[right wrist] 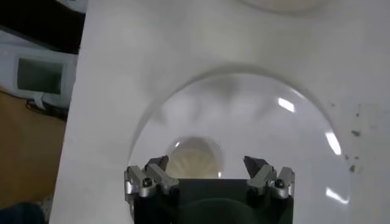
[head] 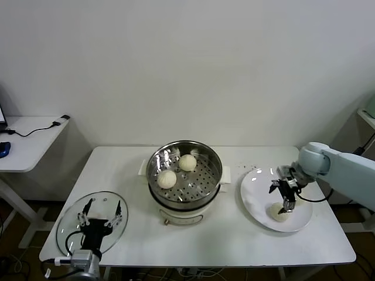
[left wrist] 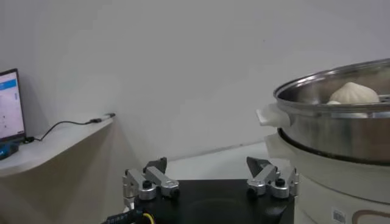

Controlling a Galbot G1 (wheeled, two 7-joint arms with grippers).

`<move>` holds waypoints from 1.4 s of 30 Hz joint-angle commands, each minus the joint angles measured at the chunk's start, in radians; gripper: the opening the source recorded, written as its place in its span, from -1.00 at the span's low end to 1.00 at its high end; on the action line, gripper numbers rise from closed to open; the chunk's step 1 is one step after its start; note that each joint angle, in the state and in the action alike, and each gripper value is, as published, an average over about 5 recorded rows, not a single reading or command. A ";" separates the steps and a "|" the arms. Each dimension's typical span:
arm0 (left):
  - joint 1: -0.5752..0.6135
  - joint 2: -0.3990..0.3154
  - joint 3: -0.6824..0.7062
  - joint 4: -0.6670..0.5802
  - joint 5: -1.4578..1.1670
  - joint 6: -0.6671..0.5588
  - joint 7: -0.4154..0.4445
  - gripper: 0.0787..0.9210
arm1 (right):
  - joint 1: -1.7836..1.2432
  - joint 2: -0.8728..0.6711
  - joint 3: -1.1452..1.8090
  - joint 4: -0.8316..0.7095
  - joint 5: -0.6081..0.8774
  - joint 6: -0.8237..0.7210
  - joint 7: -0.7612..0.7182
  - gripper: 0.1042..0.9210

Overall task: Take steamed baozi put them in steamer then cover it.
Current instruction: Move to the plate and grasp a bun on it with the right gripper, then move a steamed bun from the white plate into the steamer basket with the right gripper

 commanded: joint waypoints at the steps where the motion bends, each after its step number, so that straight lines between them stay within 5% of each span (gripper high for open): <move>1: 0.002 -0.001 0.000 0.003 0.001 -0.001 -0.001 0.77 | -0.132 -0.007 0.096 -0.056 -0.086 0.012 -0.003 0.76; 11: 0.004 -0.006 -0.001 0.010 0.005 -0.002 -0.003 0.77 | -0.152 0.046 0.124 -0.107 -0.096 0.018 -0.007 0.73; 23: 0.003 -0.008 0.001 0.007 0.010 -0.002 -0.003 0.77 | -0.076 0.060 0.101 -0.121 -0.078 0.075 -0.027 0.43; 35: 0.016 -0.005 0.000 -0.009 0.012 -0.001 -0.003 0.77 | 0.587 0.304 -0.248 -0.146 -0.036 0.586 -0.152 0.40; 42: 0.028 -0.014 0.007 -0.008 0.029 -0.005 -0.002 0.77 | 0.672 0.470 -0.221 -0.093 -0.140 0.794 -0.120 0.39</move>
